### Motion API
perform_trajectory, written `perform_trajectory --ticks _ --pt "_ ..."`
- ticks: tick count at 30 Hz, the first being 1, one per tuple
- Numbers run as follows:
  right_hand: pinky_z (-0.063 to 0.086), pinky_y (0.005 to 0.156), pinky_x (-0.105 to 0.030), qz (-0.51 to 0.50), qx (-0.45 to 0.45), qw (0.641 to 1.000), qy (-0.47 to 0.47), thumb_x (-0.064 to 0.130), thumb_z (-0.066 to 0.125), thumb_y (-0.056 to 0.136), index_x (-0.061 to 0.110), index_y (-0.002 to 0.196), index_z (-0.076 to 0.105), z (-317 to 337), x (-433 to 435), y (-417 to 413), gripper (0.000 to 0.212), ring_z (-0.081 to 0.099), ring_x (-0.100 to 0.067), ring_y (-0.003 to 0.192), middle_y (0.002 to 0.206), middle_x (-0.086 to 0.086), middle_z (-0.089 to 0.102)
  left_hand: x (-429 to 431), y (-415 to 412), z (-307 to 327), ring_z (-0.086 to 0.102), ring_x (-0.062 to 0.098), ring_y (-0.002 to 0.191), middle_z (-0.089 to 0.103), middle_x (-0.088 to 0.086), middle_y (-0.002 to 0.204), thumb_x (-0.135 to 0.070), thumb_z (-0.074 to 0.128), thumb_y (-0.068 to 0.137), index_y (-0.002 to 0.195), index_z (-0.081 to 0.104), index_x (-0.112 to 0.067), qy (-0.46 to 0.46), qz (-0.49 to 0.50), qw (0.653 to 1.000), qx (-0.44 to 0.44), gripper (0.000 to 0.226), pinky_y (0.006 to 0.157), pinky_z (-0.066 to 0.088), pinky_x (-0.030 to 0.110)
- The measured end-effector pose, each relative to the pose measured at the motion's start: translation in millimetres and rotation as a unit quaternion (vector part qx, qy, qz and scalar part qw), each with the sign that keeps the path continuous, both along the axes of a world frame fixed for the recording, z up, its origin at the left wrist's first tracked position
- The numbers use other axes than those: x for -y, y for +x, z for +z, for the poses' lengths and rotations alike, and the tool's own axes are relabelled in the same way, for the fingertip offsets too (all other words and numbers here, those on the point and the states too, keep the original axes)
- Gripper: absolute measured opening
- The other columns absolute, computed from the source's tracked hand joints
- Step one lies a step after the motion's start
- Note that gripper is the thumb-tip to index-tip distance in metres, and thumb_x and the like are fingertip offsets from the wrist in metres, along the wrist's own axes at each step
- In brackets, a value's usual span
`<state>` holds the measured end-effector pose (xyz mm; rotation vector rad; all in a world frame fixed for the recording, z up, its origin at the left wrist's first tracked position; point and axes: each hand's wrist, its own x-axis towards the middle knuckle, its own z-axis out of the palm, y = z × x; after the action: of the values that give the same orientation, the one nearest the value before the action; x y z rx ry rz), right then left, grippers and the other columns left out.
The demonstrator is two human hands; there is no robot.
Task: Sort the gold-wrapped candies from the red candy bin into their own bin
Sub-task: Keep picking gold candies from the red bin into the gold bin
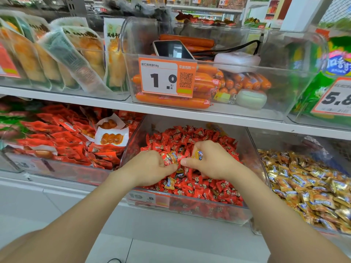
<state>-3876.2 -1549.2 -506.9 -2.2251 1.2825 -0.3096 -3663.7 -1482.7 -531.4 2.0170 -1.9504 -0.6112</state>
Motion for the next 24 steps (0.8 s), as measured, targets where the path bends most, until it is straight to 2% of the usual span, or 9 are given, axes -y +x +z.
perform_trajectory --ticks 2,4,7,10,13,15,17,20,24 --pt "0.053 0.046 -0.032 0.012 0.015 0.999 0.042 0.049 0.079 0.091 0.017 0.087 0.065 -0.1 -1.4 -3.0 0.035 0.070 -0.016 0.053 0.071 -0.004 0.075 3.1 4.2 -5.9 0.057 0.027 0.056 0.061 0.017 0.063 -0.042 0.064 0.101 0.066 0.059 -0.001 -0.011 -0.012 1.000 -0.002 0.054 0.058 0.052 0.034" --pt "0.050 0.044 -0.027 0.002 0.037 0.997 0.064 0.038 0.075 0.097 0.021 0.089 0.071 0.3 -2.2 -6.3 0.019 0.071 -0.016 0.055 0.074 -0.003 0.075 6.2 6.5 -9.4 0.071 0.020 0.072 0.072 0.012 0.077 -0.028 0.063 0.103 0.075 0.066 -0.003 0.001 -0.027 1.000 -0.006 0.037 0.067 0.058 0.024" --pt "0.055 0.048 -0.025 -0.011 0.056 0.997 0.041 0.024 0.065 0.104 0.024 0.096 0.076 -3.3 1.5 -10.4 0.013 0.075 -0.021 0.066 0.080 -0.004 0.075 6.5 2.5 -9.5 0.058 0.016 0.056 0.057 -0.001 0.060 -0.042 0.067 0.100 0.064 0.057 -0.009 0.020 -0.029 0.999 -0.008 0.050 0.061 0.054 0.032" --pt "0.056 0.060 -0.026 -0.001 0.049 0.999 -0.016 0.035 0.061 0.105 0.035 0.106 0.077 -8.9 3.6 -6.2 0.015 0.073 -0.015 0.066 0.077 0.004 0.076 4.4 -5.4 -6.6 0.054 0.025 0.054 0.056 0.009 0.056 -0.061 0.081 0.081 0.069 0.066 0.002 0.046 -0.015 0.999 0.018 0.066 0.059 0.050 0.037" --pt "0.056 0.077 -0.031 -0.002 0.041 0.993 -0.107 0.049 0.058 0.104 0.036 0.109 0.078 -15.3 2.4 5.7 0.024 0.066 0.001 0.072 0.081 0.021 0.072 4.0 -9.4 -5.4 0.069 0.021 0.067 0.072 0.004 0.067 -0.046 0.090 0.074 0.073 0.073 -0.004 0.055 -0.022 0.997 0.041 0.045 0.069 0.060 0.038" --pt "0.058 0.080 -0.038 0.007 0.011 0.986 -0.165 0.055 0.055 0.103 0.040 0.112 0.076 -17.6 -0.6 16.6 0.028 0.070 -0.011 0.094 0.102 0.017 0.076 3.5 -11.3 -4.0 0.057 0.021 0.056 0.060 0.001 0.056 -0.037 0.079 0.078 0.062 0.061 -0.003 0.046 -0.008 0.999 0.021 0.041 0.059 0.050 0.035" --pt "0.055 0.074 -0.037 0.020 -0.034 0.983 -0.181 0.057 0.053 0.103 0.042 0.113 0.076 -17.8 -2.1 25.9 0.028 0.070 -0.021 0.099 0.106 0.011 0.076 3.2 -14.1 -0.9 0.050 0.028 0.055 0.050 0.009 0.054 -0.043 0.061 0.088 0.056 0.045 -0.010 0.021 0.027 0.999 0.003 0.049 0.054 0.038 0.032" --pt "0.045 0.068 -0.035 0.022 -0.148 0.970 -0.189 0.054 0.053 0.104 0.031 0.101 0.077 -19.2 -1.1 30.3 0.032 0.069 -0.031 0.093 0.094 0.001 0.071 2.7 -15.2 4.9 0.053 0.030 0.063 0.052 0.010 0.062 -0.051 0.046 0.098 0.059 0.043 -0.015 -0.020 0.075 0.997 -0.001 0.053 0.053 0.031 0.034" --pt "0.045 0.068 -0.036 -0.024 -0.217 0.958 -0.187 0.051 0.063 0.100 0.021 0.082 0.056 -17.4 4.6 22.4 0.036 0.067 -0.033 0.089 0.081 0.000 0.052 4.0 -16.8 9.5 0.054 0.026 0.058 0.055 0.007 0.061 -0.038 0.051 0.098 0.061 0.047 -0.009 -0.077 0.106 0.991 0.018 0.048 0.053 0.035 0.032"
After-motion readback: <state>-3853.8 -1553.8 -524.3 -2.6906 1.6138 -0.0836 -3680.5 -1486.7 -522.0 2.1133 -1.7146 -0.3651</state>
